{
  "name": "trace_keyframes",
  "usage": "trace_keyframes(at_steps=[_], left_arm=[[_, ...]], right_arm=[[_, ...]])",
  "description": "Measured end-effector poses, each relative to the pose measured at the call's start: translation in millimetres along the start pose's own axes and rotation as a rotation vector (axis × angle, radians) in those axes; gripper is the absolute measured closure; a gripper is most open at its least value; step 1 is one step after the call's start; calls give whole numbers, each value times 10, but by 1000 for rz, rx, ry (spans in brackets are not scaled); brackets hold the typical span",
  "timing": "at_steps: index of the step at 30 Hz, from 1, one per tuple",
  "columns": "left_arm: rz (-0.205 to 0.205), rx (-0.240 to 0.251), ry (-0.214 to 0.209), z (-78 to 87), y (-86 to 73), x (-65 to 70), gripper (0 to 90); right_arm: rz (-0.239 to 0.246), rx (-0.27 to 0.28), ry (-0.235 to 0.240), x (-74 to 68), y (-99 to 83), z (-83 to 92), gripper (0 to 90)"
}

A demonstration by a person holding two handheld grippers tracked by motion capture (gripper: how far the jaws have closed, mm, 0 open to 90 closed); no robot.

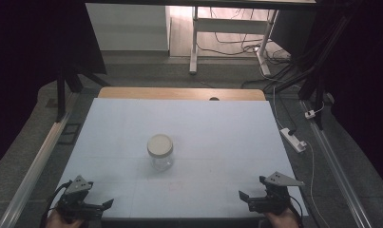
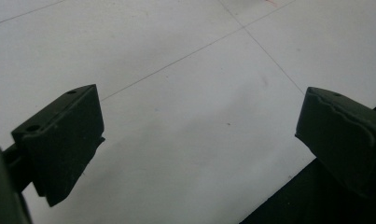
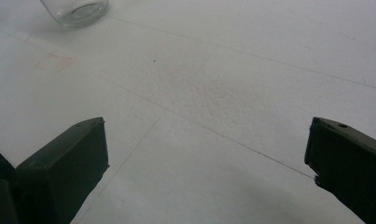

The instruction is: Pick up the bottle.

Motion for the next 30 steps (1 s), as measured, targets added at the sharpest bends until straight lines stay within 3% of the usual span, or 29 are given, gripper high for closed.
trace_keyframes(at_steps=[5, 16, 30], left_arm=[[-6, -1, -5, 0, -2, 3, 17], [8, 9, -28, 11, 0, -5, 6], [7, 0, -20, 4, 3, -5, 0]], right_arm=[[25, -6, 1, -21, -4, -9, 0], [17, -8, 14, -21, -4, -9, 0], [36, -14, 21, -39, -10, -14, 0]])
Point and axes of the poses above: each handheld gripper's, and its own axes: z roughly backward along the jaws, y roughly out of its top, x roughly to its right, the point moved 8 cm from there along -z, roughly forward along the jaws, and after that the axes turned 11 degrees about -y, right-handed, at the moved point
